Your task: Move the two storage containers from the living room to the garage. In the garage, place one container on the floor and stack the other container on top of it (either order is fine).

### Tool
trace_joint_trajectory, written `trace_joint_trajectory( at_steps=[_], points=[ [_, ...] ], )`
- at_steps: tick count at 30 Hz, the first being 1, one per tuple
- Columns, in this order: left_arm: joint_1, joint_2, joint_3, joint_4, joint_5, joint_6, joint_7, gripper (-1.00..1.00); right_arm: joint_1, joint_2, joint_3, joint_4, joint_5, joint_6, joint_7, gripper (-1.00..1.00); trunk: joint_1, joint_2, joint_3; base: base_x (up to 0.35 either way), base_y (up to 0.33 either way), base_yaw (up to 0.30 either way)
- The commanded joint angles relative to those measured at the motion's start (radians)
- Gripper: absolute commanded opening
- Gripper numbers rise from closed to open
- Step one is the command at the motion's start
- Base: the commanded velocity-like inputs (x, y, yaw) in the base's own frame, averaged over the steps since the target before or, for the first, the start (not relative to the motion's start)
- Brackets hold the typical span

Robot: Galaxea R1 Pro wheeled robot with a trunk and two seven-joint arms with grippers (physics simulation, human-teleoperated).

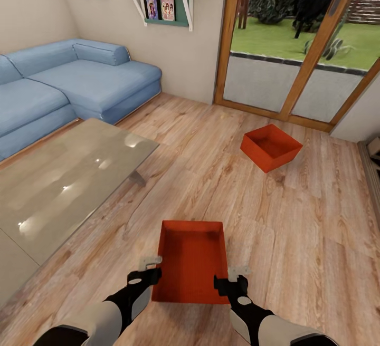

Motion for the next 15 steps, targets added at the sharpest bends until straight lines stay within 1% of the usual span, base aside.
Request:
trace_joint_trajectory(
  at_steps=[1,3,6,13,15],
  points=[
    [-0.001,-0.001,-0.009,0.011,0.010,-0.019,0.004,1.00,-0.001,0.000,0.008,0.001,-0.006,-0.003,-0.004,1.00,0.000,0.000,-0.001,0.000,0.000,0.000],
    [-0.001,-0.001,-0.009,0.022,0.010,-0.037,0.004,1.00,-0.001,0.000,0.008,0.001,-0.006,-0.004,-0.004,1.00,0.000,0.000,-0.001,0.000,0.000,0.000],
    [0.000,-0.002,-0.010,0.028,0.010,-0.046,0.005,1.00,-0.001,0.000,0.008,0.001,-0.006,-0.004,-0.004,1.00,0.000,0.000,-0.001,0.000,0.000,0.000],
    [0.000,-0.003,-0.010,0.038,0.010,-0.049,0.006,1.00,-0.001,0.000,0.005,0.001,-0.005,-0.004,-0.004,1.00,0.000,0.000,-0.001,0.001,0.000,0.000],
    [0.000,-0.002,-0.010,0.044,0.007,-0.049,0.005,1.00,-0.001,0.000,0.005,0.001,-0.005,-0.004,-0.004,1.00,0.000,0.000,-0.001,0.092,-0.031,0.000]
  ],
)
